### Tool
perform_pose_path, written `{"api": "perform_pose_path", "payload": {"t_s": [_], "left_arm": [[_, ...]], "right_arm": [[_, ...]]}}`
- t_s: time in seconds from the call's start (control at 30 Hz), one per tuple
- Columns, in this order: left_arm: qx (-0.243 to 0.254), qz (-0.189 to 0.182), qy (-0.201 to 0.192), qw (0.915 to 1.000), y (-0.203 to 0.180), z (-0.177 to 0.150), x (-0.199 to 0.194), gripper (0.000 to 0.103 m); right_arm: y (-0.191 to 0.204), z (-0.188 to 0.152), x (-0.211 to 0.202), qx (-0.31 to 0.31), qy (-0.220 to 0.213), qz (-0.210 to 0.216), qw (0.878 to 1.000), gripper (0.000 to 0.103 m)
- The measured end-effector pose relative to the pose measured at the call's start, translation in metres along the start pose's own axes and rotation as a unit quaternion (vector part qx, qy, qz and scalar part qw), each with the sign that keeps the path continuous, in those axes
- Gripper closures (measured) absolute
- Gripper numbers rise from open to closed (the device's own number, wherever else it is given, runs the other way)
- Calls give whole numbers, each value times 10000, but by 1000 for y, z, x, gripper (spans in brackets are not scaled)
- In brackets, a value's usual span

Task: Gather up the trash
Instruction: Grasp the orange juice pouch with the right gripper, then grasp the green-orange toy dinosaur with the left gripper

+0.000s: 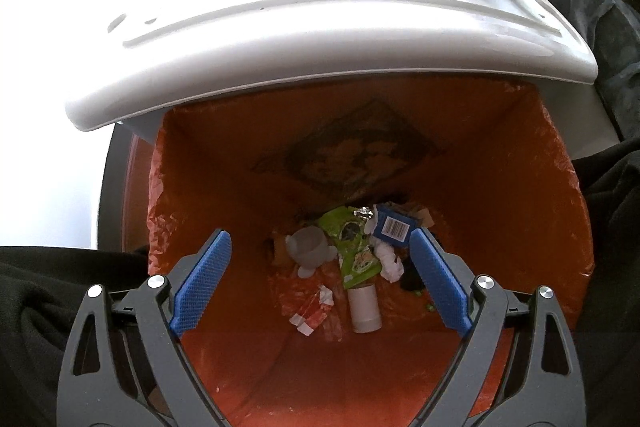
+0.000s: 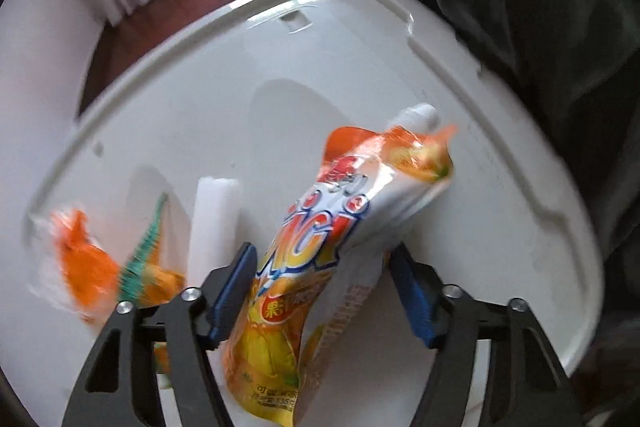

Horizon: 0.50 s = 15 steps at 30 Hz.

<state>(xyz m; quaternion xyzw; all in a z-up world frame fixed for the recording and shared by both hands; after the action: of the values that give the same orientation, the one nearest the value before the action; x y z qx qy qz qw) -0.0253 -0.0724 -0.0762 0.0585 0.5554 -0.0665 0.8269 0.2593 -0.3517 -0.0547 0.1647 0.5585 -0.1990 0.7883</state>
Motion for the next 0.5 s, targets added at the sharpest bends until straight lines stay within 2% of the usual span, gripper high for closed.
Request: {"api": "perform_pose_path", "payload": {"t_s": [0.07,0.1,0.2,0.27,0.37,0.5], "left_arm": [[19,5,-14,10000,-1,0,-2,15],[22,-1,-18,10000,-1,0,-2,15],[16,-36,-59,10000,-1,0,-3,15],[15,-76,-108,9999,0,0,-6,15],[60,-179,-200,9996,-2,1,-8,15],[218,-427,-239,9986,-10,11,-11,15]], "right_arm": [[8,-10,-1,-472,-251,-212,9983,49],[8,-14,-2,-618,-304,-86,9976,58],[0,-23,-10,-991,-217,168,9947,65],[-19,-33,-22,-1023,-133,498,9934,66],[-54,-51,-56,-857,-243,1225,9885,66],[-86,-73,-101,-806,-920,1539,9805,65]]}}
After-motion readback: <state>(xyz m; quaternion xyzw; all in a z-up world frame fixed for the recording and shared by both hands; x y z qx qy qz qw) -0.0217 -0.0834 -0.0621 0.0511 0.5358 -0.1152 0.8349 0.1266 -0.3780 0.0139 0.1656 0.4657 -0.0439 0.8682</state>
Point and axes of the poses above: each gripper's, at about its wrist camera, not at the fingertips, and x roughly the way its jaws point, y to its left, z to its top, the point moved 2 cm from there along x, roughly the way its jaws point, and after that the axes turned 1 degree about y, right-handed, at the moved point
